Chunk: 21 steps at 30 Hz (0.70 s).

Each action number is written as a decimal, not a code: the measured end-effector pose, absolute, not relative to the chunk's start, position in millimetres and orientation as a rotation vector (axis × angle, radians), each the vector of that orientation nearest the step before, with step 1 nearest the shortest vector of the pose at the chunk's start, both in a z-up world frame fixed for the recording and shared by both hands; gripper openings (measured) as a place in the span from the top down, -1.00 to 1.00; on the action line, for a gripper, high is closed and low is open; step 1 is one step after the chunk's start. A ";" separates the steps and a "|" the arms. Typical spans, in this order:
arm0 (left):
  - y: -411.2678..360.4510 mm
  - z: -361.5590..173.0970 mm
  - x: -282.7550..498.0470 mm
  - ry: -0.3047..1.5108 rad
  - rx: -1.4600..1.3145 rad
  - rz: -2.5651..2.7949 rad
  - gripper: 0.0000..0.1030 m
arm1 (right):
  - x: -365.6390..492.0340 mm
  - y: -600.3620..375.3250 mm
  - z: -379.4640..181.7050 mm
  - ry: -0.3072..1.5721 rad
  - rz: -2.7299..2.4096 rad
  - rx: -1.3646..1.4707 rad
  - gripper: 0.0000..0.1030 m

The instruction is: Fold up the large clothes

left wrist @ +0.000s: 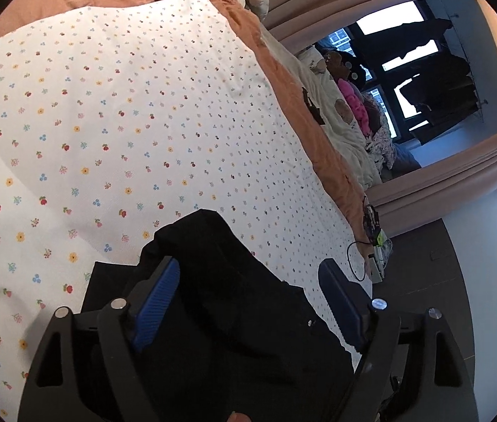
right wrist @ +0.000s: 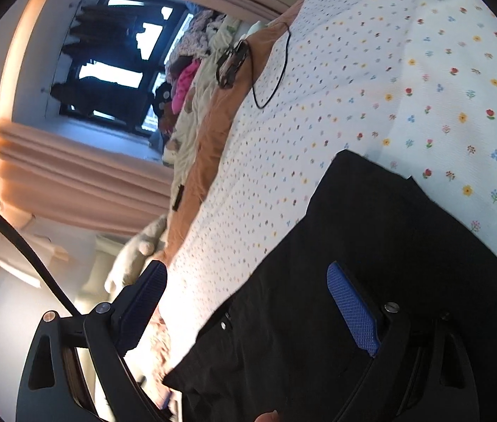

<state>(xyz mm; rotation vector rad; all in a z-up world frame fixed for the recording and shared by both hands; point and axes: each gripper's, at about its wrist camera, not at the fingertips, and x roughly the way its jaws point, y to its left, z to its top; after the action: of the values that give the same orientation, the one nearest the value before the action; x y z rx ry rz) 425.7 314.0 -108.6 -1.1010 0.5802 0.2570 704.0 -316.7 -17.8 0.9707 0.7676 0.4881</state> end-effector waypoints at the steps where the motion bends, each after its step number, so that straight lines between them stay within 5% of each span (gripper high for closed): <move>1: 312.5 -103.5 423.8 0.587 -1.085 0.259 -0.59 | 705.1 -314.7 -21.7 0.782 0.480 0.950 -0.79; 21: 281.1 -115.5 364.6 0.896 -0.677 0.351 -0.59 | 675.3 -181.9 51.0 0.914 0.558 0.206 -0.78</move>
<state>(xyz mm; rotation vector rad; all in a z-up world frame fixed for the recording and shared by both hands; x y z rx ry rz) 364.6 281.1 -115.5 -0.6774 0.8956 0.3509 675.3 -181.9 51.0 0.2060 0.9144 0.5578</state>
